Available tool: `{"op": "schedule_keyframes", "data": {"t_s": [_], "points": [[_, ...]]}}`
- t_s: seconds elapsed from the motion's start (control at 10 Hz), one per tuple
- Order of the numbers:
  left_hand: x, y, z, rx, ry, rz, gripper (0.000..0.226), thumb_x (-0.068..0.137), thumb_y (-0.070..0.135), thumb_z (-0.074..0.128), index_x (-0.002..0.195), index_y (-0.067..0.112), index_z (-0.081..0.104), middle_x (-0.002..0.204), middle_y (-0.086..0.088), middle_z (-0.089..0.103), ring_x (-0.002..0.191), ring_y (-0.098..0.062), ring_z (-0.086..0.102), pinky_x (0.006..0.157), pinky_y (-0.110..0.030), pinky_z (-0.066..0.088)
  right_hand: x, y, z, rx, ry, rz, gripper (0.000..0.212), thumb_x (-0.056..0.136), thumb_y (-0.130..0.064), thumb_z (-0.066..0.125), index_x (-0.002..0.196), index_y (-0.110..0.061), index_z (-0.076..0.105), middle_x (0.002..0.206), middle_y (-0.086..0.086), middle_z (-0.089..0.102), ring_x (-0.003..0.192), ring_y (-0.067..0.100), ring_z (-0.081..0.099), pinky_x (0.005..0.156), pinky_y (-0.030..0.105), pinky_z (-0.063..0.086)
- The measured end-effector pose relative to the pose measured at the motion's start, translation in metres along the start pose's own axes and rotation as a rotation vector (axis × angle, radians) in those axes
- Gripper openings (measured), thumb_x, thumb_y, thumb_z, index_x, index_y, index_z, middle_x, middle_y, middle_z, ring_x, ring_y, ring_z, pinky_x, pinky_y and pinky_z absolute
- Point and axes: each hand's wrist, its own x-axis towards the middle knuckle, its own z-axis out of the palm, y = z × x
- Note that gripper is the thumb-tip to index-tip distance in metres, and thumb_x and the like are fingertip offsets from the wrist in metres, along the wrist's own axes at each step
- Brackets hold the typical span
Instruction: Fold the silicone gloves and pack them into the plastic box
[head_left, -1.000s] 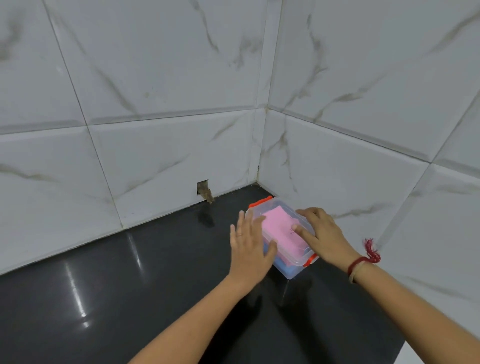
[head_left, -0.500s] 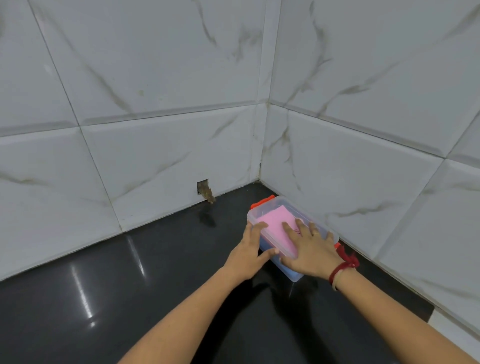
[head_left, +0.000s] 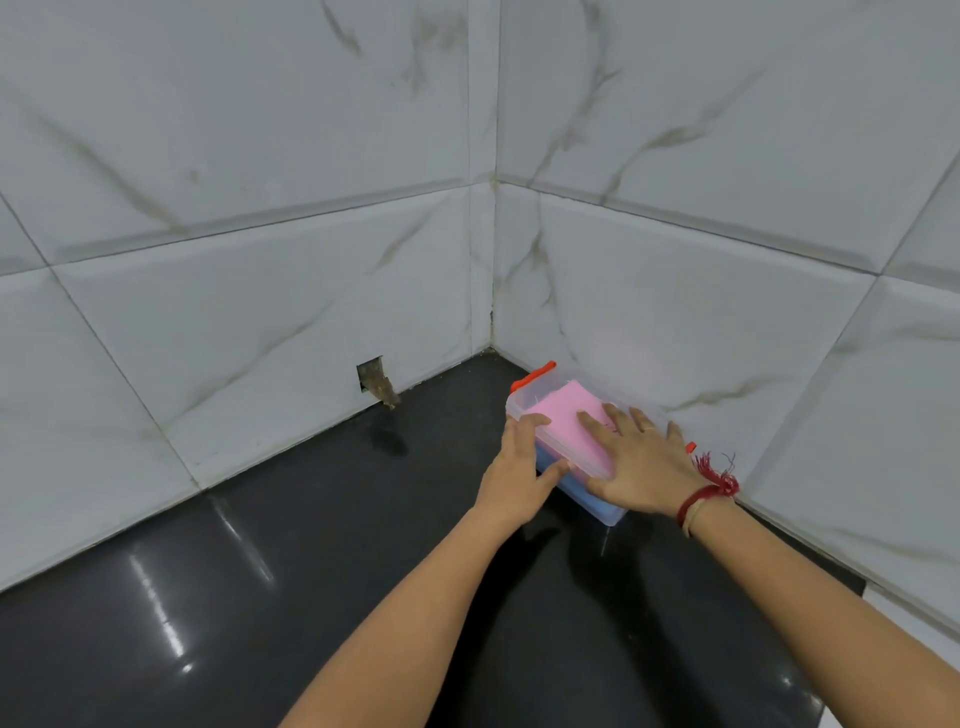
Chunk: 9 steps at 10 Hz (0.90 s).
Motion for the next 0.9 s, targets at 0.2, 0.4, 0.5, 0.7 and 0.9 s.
{"op": "schedule_keyframes", "data": {"t_s": [0.2,0.4,0.5,0.7,0.9], "points": [[0.024,-0.005,-0.003,0.011,-0.026,-0.004,0.053,0.089,0.030,0.063,0.130,0.027,0.029,0.141,-0.004,0.032,0.114,-0.019,0.048,0.086,-0.033,0.048,0.019,0.001,-0.003,-0.008,0.026,0.005,0.085,0.078,-0.067,0.041,0.146,-0.039,-0.002,0.159,0.003,0.005,0.144,0.034,0.009,0.110,0.062,0.013],[0.034,-0.012,0.004,0.003,-0.015,0.003,0.053,0.089,0.030,0.063,0.128,0.030,0.027,0.140,-0.003,0.030,0.114,-0.017,0.047,0.085,-0.031,0.047,0.027,0.007,-0.002,0.006,0.026,-0.014,0.085,0.079,-0.067,0.042,0.147,-0.038,-0.001,0.159,0.004,0.005,0.144,0.033,0.008,0.112,0.061,0.012],[0.033,-0.010,0.004,0.009,-0.019,0.002,0.054,0.089,0.030,0.063,0.129,0.030,0.026,0.141,-0.004,0.029,0.111,-0.014,0.044,0.086,-0.030,0.047,0.027,0.007,-0.003,-0.003,0.021,-0.017,0.085,0.079,-0.066,0.042,0.147,-0.037,-0.002,0.159,0.005,0.004,0.144,0.033,0.007,0.112,0.062,0.011],[0.036,-0.001,-0.005,0.018,-0.092,-0.054,0.055,0.089,0.028,0.063,0.131,0.027,0.027,0.142,-0.007,0.029,0.120,-0.022,0.045,0.091,-0.033,0.045,0.026,0.007,-0.007,0.020,-0.039,-0.017,0.085,0.080,-0.066,0.042,0.146,-0.037,-0.003,0.159,0.004,0.002,0.144,0.034,0.004,0.113,0.063,0.009],[0.014,0.005,-0.021,0.169,0.001,-0.043,0.077,0.086,0.039,0.064,0.146,0.023,0.018,0.151,-0.004,0.030,0.138,-0.023,0.032,0.106,-0.046,0.039,0.015,-0.001,-0.015,-0.065,0.075,-0.057,0.109,0.061,-0.092,0.027,0.148,-0.030,0.003,0.159,0.009,0.001,0.145,0.031,0.001,0.111,0.063,-0.001]]}}
